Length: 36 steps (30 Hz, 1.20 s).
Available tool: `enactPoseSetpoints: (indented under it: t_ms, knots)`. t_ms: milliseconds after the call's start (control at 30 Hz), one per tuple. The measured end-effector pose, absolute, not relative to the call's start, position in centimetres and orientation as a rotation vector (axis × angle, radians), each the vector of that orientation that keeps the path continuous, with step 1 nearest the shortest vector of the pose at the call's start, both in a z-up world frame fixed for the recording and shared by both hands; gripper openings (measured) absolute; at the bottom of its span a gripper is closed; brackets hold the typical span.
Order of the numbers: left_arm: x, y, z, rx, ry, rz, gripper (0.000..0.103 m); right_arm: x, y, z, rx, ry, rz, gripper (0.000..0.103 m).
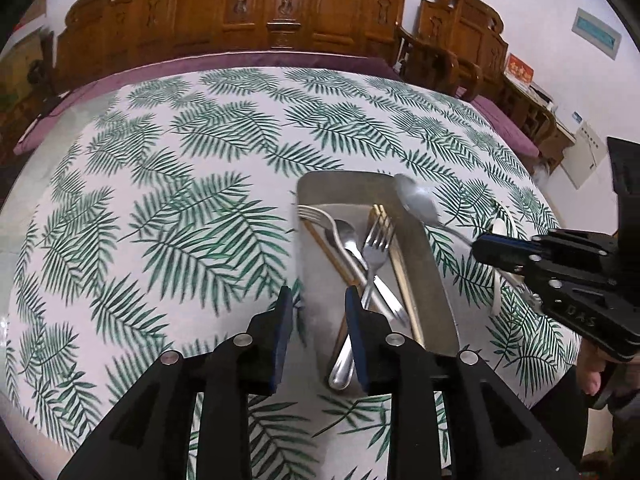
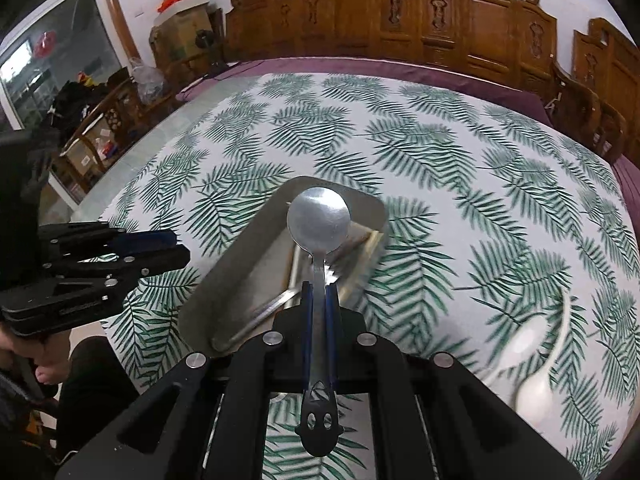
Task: Organize utensils
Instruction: 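Carry the metal spoon into the tray and open the right tool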
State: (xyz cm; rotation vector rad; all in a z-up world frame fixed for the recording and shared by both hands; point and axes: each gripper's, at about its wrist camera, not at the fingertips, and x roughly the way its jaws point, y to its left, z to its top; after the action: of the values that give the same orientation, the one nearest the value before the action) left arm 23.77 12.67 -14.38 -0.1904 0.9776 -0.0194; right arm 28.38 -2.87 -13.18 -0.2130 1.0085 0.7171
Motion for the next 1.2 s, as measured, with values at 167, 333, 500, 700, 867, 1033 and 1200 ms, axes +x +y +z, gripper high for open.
enactPoseSetpoints:
  t_ms: [167, 333, 500, 700, 867, 1033, 1200]
  knots:
    - [22.7, 13.9, -14.4, -0.200, 0.972, -0.001, 0.027, 28.7, -0.9, -14.5, -0.214, 1.038, 0.724, 0.008]
    - [21.8, 14.9, -14.5, -0.204, 0.973, 0.012, 0.027, 29.2, 0.7, -16.0, -0.212, 1.073, 0.708, 0.008]
    - [21.4, 15.4, -14.6, -0.206, 0.974, 0.018, 0.028, 29.6, 2.1, -17.2, -0.186, 1.107, 0.708, 0.008]
    - [21.1, 15.7, -14.7, -0.206, 0.976, 0.021, 0.028, 29.8, 3.7, -18.4, -0.177, 1.135, 0.692, 0.008]
    - [20.9, 15.9, -14.8, -0.208, 0.977, 0.023, 0.028, 30.1, 4.4, -19.8, -0.152, 1.165, 0.648, 0.008]
    - [20.8, 16.1, -14.8, -0.206, 0.976, 0.023, 0.028, 30.6, 4.4, -20.7, -0.095, 1.195, 0.649, 0.008]
    - [20.6, 16.0, -14.6, -0.203, 0.972, 0.022, 0.028, 30.7, 4.7, -20.9, -0.086, 1.200, 0.668, 0.008]
